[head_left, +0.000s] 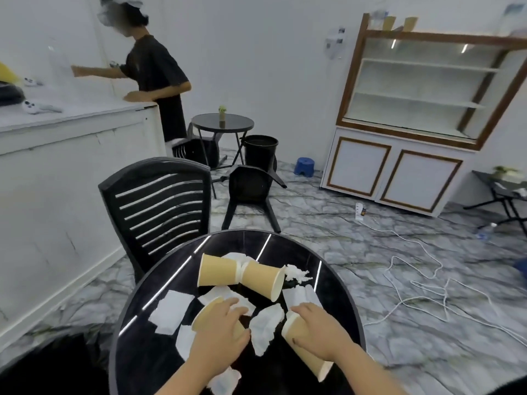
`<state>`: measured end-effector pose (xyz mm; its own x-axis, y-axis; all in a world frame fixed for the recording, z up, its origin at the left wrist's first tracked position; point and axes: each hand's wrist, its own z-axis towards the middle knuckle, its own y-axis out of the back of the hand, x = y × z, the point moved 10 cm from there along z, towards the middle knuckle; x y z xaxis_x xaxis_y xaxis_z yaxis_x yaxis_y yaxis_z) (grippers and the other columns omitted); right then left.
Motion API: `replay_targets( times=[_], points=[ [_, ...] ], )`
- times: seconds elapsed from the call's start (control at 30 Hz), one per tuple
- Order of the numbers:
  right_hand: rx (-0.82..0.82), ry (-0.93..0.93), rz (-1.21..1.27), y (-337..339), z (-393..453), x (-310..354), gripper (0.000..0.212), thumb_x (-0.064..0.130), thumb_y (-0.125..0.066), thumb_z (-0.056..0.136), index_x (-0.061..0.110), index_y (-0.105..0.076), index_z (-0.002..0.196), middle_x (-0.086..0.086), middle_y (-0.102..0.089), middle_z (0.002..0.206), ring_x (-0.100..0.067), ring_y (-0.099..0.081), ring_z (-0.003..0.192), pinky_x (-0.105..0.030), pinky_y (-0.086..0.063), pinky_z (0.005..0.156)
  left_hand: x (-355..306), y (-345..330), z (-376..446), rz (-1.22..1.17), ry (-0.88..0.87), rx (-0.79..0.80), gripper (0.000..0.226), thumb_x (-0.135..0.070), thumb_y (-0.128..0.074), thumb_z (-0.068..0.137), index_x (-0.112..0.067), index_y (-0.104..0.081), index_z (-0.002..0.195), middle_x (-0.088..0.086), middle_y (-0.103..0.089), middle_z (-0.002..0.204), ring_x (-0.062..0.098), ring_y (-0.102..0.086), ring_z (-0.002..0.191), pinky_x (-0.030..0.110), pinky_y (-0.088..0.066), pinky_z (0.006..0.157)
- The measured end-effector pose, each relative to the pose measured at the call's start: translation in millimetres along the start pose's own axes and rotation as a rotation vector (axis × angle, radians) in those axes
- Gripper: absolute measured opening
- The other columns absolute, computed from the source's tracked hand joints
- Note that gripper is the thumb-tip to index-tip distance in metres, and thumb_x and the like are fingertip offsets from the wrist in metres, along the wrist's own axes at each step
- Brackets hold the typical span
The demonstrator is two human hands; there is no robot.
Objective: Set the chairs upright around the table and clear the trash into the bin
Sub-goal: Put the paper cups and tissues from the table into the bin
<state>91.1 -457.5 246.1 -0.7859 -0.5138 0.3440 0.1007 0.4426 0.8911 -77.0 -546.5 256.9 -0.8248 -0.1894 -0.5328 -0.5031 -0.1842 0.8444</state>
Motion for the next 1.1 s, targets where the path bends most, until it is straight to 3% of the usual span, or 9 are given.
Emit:
replay_targets(
  times=[0.13, 0.27, 0.37, 0.43, 0.6, 0.87, 1.1],
  points=[
    [0.021, -0.073, -0.051, -9, 3, -16, 0.074, 0.044, -0.055, 0.079, 0.033, -0.021, 0.143, 0.005, -0.023, 0.152, -0.015, -0.026, 0.137, -0.034, -0.029, 0.110, 19, -6, 16, 0.284, 0.045, 0.013, 0.064, -0.065, -0.042, 0.062, -0.030, -0.060, 0.112, 0.005, -0.054, 0.132, 0.025, -0.040, 0.123, 0.051, -0.046, 0.093],
    [0.073, -0.133, 0.003, -23, 4, -29, 0.089, 0.053, -0.056, 0.072, 0.045, -0.004, 0.143, 0.013, -0.026, 0.149, -0.017, -0.041, 0.127, -0.040, -0.039, 0.099, 45, -14, 20, 0.290, 0.209, 0.027, 0.081, -0.079, -0.045, 0.054, -0.032, -0.055, 0.119, 0.006, -0.044, 0.140, 0.035, -0.038, 0.126, 0.057, -0.040, 0.096],
    [0.083, -0.149, 0.009, -29, 4, -32, 0.094, 0.057, -0.057, 0.066, 0.050, -0.001, 0.140, 0.016, -0.032, 0.143, -0.016, -0.048, 0.117, -0.036, -0.045, 0.089, 50, -24, 20, 0.192, 0.249, 0.084, 0.099, -0.085, -0.043, 0.053, -0.036, -0.030, 0.138, -0.002, -0.016, 0.153, 0.031, -0.020, 0.136, 0.049, -0.027, 0.110],
    [0.058, -0.150, -0.001, -29, 4, -30, 0.093, 0.057, -0.057, 0.064, 0.051, -0.002, 0.139, 0.017, -0.033, 0.141, -0.017, -0.050, 0.113, -0.034, -0.047, 0.084, 50, -27, 21, 0.164, 0.233, 0.104, 0.107, -0.086, -0.044, 0.048, -0.037, -0.021, 0.140, -0.004, -0.008, 0.153, 0.028, -0.017, 0.135, 0.045, -0.026, 0.111],
    [-0.010, -0.155, 0.012, -30, 1, -26, 0.089, 0.053, -0.054, 0.063, 0.051, -0.005, 0.138, 0.018, -0.036, 0.135, -0.014, -0.051, 0.105, -0.030, -0.049, 0.076, 55, -27, 17, 0.164, 0.194, 0.141, 0.119, -0.089, -0.047, 0.039, -0.037, -0.015, 0.141, -0.004, -0.011, 0.150, 0.025, -0.022, 0.129, 0.040, -0.033, 0.105],
    [-0.031, -0.149, 0.049, -26, -2, -24, 0.087, 0.053, -0.053, 0.064, 0.052, -0.007, 0.138, 0.021, -0.037, 0.131, -0.011, -0.052, 0.098, -0.023, -0.046, 0.066, 55, -27, 15, 0.172, 0.189, 0.105, 0.107, -0.082, -0.051, 0.043, -0.038, -0.022, 0.136, -0.004, -0.021, 0.141, 0.024, -0.030, 0.119, 0.036, -0.039, 0.095],
    [-0.013, -0.106, 0.029, -25, -6, -16, 0.087, 0.052, -0.053, 0.066, 0.050, -0.008, 0.140, 0.017, -0.039, 0.131, -0.013, -0.053, 0.099, -0.027, -0.047, 0.073, 51, -17, -2, 0.051, 0.225, 0.030, 0.105, -0.080, -0.055, 0.047, -0.037, -0.023, 0.137, -0.001, -0.019, 0.140, 0.022, -0.026, 0.120, 0.035, -0.035, 0.099]
  ],
)
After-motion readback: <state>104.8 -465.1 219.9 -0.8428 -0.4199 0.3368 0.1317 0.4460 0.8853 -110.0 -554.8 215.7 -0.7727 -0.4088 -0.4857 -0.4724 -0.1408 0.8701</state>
